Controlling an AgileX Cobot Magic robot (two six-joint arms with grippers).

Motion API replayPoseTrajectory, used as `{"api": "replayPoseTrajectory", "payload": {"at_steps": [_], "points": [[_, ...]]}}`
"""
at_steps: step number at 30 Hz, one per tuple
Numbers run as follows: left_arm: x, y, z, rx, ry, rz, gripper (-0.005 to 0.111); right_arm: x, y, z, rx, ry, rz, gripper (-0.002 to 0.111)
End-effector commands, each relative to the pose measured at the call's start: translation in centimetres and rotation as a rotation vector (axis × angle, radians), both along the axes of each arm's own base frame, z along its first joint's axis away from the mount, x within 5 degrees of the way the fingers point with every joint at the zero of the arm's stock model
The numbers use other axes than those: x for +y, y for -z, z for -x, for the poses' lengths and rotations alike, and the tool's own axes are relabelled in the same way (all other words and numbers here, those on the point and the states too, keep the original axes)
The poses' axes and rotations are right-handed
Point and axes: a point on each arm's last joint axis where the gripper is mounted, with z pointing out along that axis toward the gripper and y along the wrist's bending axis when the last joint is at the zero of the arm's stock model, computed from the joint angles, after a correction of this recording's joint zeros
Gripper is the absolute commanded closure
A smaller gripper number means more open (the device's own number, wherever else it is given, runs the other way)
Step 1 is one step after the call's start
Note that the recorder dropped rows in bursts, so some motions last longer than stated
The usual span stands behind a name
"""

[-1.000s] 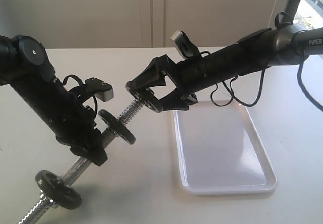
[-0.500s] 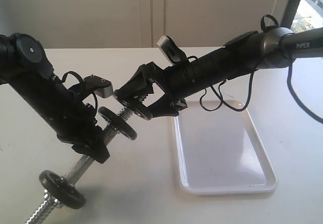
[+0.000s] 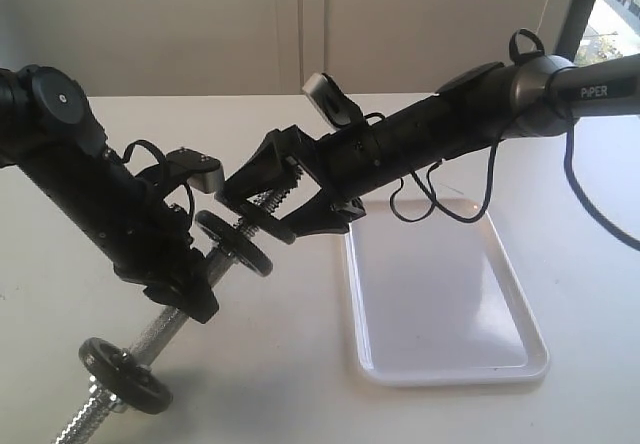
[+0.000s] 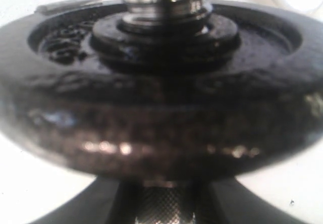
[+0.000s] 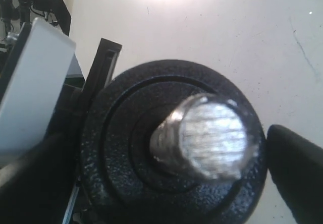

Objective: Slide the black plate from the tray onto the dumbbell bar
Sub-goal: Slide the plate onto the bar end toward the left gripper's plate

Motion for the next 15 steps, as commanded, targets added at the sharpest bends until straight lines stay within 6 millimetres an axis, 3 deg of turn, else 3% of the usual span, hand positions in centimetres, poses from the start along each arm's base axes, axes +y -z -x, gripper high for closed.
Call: {"api": "replayPoseTrajectory", "payload": {"at_steps": [1,5,15], "points": [[-0.8,-2.5,0.3,0.008,-0.048,0.123,0.107,0.6,-2.0,0.3,0.027,-0.006,-0.128,0.004],[-0.8,-2.5,0.3,0.008,-0.048,0.123,0.107,0.5,-2.0,0.3,0.026,-0.005,-0.127,0.004],[-0.8,-2.5,0.4,0.01,-0.048,0.124,0.107,-2.2,-1.4,-0.8,0.021,0.021,-0.053,0.004]]}}
